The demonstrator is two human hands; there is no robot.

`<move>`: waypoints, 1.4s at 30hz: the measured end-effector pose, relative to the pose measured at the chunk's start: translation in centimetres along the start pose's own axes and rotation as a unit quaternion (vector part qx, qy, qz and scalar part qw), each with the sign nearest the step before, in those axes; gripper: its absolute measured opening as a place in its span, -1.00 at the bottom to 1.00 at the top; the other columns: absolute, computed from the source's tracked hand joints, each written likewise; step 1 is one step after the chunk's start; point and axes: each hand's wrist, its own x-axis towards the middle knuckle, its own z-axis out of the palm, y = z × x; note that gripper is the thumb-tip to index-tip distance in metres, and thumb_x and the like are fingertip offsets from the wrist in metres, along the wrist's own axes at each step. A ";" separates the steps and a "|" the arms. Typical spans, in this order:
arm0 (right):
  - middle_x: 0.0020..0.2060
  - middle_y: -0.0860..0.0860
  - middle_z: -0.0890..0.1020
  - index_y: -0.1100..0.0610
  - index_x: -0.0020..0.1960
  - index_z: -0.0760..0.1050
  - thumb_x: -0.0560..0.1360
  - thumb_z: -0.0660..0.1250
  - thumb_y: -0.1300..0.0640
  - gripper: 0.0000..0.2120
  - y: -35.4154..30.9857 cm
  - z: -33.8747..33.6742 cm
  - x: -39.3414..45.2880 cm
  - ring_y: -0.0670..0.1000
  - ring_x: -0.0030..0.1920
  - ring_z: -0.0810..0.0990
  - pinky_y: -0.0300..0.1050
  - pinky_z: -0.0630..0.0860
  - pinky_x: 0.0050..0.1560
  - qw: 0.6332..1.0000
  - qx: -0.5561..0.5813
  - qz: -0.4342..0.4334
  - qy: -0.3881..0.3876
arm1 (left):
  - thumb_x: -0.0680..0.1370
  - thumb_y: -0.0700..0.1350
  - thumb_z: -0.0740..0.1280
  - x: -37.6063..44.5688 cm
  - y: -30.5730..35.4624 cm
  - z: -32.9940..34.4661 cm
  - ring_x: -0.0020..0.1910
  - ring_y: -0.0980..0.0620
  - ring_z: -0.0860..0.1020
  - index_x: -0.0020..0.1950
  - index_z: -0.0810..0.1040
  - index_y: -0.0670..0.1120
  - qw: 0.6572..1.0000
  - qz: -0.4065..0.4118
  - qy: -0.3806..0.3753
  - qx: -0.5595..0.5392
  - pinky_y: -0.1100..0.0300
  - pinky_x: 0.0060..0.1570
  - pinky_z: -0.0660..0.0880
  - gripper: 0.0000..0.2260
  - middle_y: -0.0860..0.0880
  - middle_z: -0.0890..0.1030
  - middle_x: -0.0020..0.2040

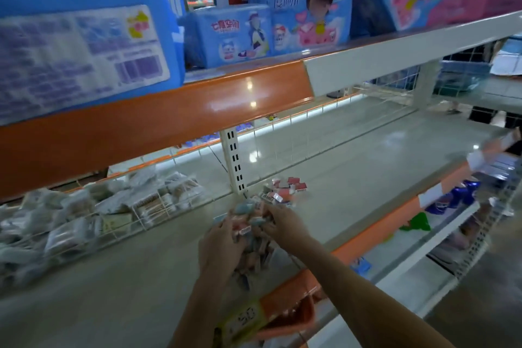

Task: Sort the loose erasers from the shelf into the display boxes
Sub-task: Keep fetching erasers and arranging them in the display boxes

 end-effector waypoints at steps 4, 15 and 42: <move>-0.07 0.05 0.60 0.13 0.03 0.52 0.48 0.30 0.14 -0.85 1.9 -1.4 0.1 -0.01 -0.09 0.53 -0.24 0.34 -0.16 1.000 0.009 -0.022 -0.001 | 0.55 0.05 0.26 -0.6 1.1 -0.4 0.07 -0.02 0.54 0.37 0.45 0.02 0.998 -0.017 0.025 -0.062 0.09 0.03 0.48 -0.61 -0.02 0.60 0.15; -0.13 0.03 0.59 0.15 0.02 0.52 0.54 0.27 0.12 -0.87 2.0 -2.8 0.2 -0.01 -0.12 0.56 -0.12 0.52 -0.07 0.990 0.115 -0.053 -0.065 | 0.63 0.00 0.16 -4.0 1.4 -2.0 -0.16 0.07 0.50 0.31 0.50 -0.05 0.984 -0.108 0.006 -0.141 0.37 -0.30 0.33 -0.69 0.01 0.55 -0.07; -0.21 0.15 0.63 0.15 0.01 0.57 0.51 0.30 0.28 -0.88 -15.9 6.9 -9.1 0.01 -0.30 0.64 -0.23 0.60 -0.24 0.818 0.485 0.035 -0.306 | 0.53 -0.20 0.34 -21.3 -12.0 -12.5 -0.24 0.23 0.58 0.10 0.55 0.00 0.832 -0.256 0.073 -0.487 0.31 -0.22 0.53 -0.82 0.02 0.60 -0.11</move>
